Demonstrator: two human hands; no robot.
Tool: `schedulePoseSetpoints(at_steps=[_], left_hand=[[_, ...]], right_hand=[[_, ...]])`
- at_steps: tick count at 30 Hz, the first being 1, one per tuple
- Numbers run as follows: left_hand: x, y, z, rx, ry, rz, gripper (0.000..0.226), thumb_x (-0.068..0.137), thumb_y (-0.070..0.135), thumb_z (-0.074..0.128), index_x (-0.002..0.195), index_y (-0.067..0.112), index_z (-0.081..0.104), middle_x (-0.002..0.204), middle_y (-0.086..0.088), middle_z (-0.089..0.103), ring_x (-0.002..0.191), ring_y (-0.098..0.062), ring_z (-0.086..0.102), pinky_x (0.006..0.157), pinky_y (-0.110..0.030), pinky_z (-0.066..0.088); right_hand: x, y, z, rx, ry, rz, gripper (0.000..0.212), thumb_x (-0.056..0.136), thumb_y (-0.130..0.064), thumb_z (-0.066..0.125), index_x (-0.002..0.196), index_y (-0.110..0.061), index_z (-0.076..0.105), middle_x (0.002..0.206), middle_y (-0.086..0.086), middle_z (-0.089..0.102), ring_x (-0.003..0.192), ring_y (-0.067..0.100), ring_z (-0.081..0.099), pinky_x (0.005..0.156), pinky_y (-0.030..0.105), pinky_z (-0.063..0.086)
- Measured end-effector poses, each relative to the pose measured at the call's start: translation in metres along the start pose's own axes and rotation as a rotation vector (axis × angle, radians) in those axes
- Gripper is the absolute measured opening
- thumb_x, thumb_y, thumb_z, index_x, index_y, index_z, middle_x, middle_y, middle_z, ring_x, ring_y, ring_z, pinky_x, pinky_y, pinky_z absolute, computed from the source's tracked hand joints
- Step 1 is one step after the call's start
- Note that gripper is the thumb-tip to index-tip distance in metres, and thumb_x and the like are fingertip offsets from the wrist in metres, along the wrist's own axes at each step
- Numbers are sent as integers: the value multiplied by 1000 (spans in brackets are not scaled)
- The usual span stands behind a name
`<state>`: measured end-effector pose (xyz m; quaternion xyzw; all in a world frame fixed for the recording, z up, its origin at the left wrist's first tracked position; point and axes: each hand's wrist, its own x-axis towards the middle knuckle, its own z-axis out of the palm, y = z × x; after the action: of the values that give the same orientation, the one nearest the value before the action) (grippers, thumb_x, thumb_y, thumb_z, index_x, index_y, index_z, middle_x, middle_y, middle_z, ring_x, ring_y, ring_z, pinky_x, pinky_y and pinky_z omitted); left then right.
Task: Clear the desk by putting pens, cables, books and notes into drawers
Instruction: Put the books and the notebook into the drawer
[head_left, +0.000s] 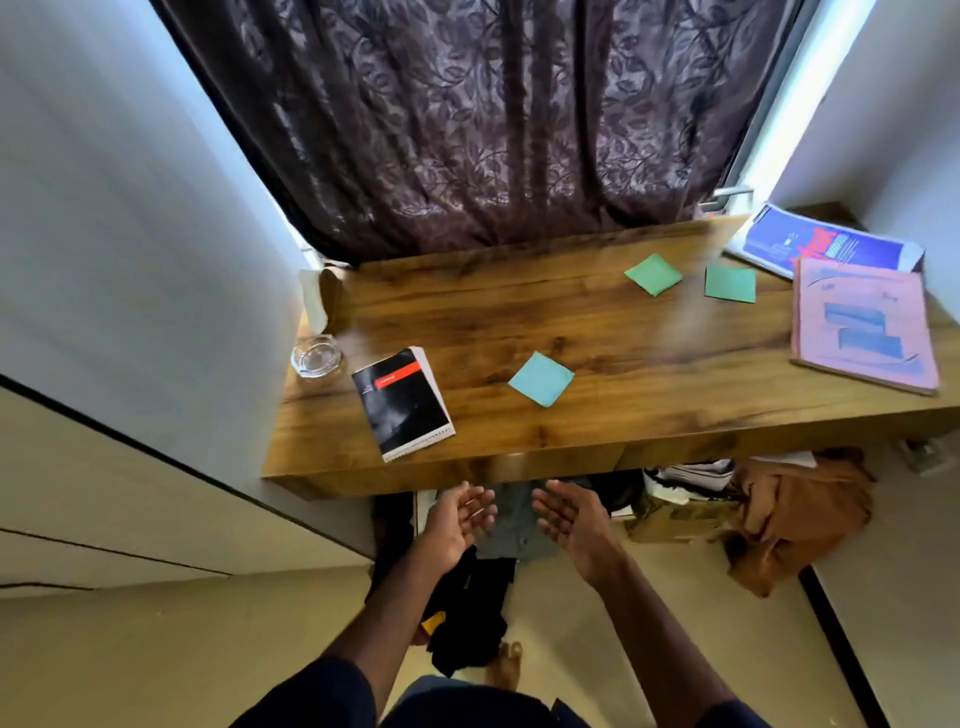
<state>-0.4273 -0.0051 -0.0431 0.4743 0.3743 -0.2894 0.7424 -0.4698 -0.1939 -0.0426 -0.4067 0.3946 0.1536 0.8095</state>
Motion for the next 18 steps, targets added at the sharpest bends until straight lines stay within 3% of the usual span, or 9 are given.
schedulePoseSetpoints(at_steps=[6, 11, 15, 18], left_hand=[[9, 28, -28, -74, -15, -25, 30, 104, 27, 51, 119, 3, 58, 108, -17, 69, 85, -28, 66, 83, -36, 53], [32, 35, -45, -220, 6, -70, 46, 103, 39, 51, 125, -1, 56, 123, -23, 65, 91, -32, 67, 88, -38, 54], [67, 35, -57, -372, 46, -106, 61, 101, 50, 50, 131, -3, 51, 128, -26, 60, 117, -38, 61, 109, -44, 46], [92, 35, -60, -483, 105, -115, 61, 102, 50, 45, 132, -3, 49, 132, -26, 54, 129, -38, 54, 114, -45, 42]], right_hand=[[9, 14, 29, 59, 27, -16, 40, 97, -22, 59, 129, 2, 61, 118, 19, 73, 118, 35, 66, 104, 45, 49], [32, 30, 32, 224, 57, 73, 52, 98, -32, 58, 139, -1, 50, 127, 20, 67, 118, 33, 64, 98, 41, 51], [65, 43, 33, 369, 103, 128, 71, 96, -47, 58, 146, -1, 42, 141, 23, 54, 128, 35, 55, 100, 43, 47], [90, 50, 35, 446, 140, 135, 81, 95, -57, 55, 148, 3, 39, 147, 25, 48, 135, 37, 48, 104, 44, 44]])
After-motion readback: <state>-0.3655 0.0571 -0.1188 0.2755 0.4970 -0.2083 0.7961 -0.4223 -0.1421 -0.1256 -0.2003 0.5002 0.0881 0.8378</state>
